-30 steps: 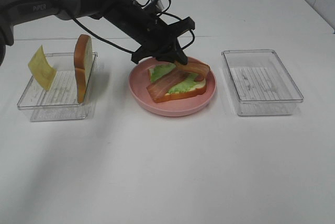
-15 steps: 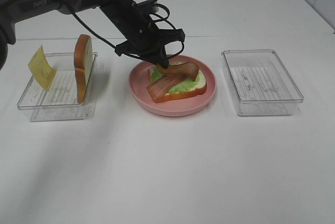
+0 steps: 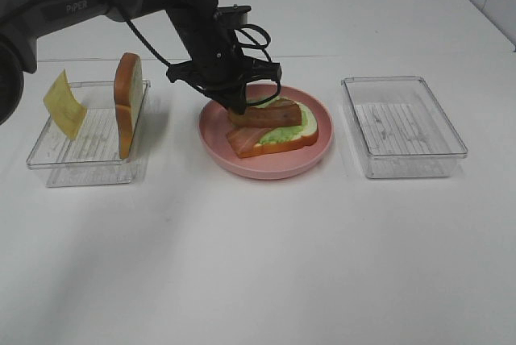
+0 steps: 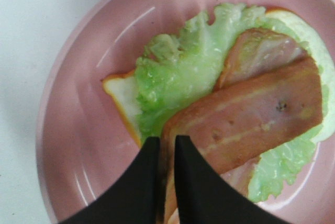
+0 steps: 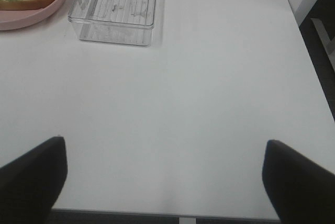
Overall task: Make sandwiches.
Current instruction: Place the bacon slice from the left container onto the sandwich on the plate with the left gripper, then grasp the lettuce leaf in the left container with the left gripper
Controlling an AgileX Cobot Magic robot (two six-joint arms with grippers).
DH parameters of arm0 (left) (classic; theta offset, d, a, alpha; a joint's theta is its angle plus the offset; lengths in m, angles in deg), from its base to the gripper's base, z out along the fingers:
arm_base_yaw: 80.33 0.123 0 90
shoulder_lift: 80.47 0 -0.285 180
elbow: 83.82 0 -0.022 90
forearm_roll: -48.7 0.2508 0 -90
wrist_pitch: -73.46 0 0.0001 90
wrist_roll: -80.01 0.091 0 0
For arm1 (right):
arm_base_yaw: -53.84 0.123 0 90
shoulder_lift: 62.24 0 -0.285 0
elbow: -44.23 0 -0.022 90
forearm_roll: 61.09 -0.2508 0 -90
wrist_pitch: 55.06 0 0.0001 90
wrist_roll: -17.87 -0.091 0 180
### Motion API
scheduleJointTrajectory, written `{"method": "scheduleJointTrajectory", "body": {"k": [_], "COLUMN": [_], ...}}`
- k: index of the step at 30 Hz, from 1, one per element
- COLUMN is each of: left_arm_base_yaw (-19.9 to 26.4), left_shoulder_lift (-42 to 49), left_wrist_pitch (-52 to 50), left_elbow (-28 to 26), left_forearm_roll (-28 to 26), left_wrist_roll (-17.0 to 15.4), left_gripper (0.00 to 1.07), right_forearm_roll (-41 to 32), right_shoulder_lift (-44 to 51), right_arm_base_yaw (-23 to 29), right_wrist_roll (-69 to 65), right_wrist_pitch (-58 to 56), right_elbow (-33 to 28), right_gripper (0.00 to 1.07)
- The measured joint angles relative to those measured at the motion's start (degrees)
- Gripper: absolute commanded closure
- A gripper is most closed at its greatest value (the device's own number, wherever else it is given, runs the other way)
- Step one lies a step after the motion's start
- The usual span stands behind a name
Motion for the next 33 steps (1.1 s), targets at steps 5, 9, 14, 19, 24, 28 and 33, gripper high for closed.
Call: {"method": "scheduleJointTrajectory", "body": {"k": [5,9,14,19,24,28,33], "left_arm_base_yaw": [0.00,0.00,0.00,0.00,0.00,0.00,0.00], "left_shoulder_lift": [0.00,0.00,0.17,2.52,7.28,9.68,13.52], "left_wrist_pitch": [-0.11,-0.57,-1.09,-0.74,3.55,6.88,10.83], "left_elbow": [0.00,0.00,0.00,-0.06,-3.84,-5.61,-6.76], "left_forearm_roll": [0.17,-0.34,-0.63,-0.57,1.72,4.30,9.00], "left_wrist_roll": [-0.23,-0.23,-0.06,0.11,0.86,1.38,1.49], "left_gripper": [0.65,0.32,0.05,0.05,0.05,0.05,0.05], "right_forearm_roll": [0.00,0.00,0.00,0.00,0.00,0.00,0.00], "right_shoulder_lift": [0.00,0.00,0.00,0.00,0.00,0.00,0.00], "right_arm_base_yaw": [0.00,0.00,0.00,0.00,0.00,0.00,0.00], "right_wrist_roll": [0.00,0.00,0.00,0.00,0.00,0.00,0.00], "right_wrist_pitch": [0.00,0.00,0.00,0.00,0.00,0.00,0.00], "right_elbow": [0.00,0.00,0.00,0.00,0.00,0.00,0.00], "right_gripper": [0.09,0.09,0.09,0.09,0.09,0.09,0.09]}}
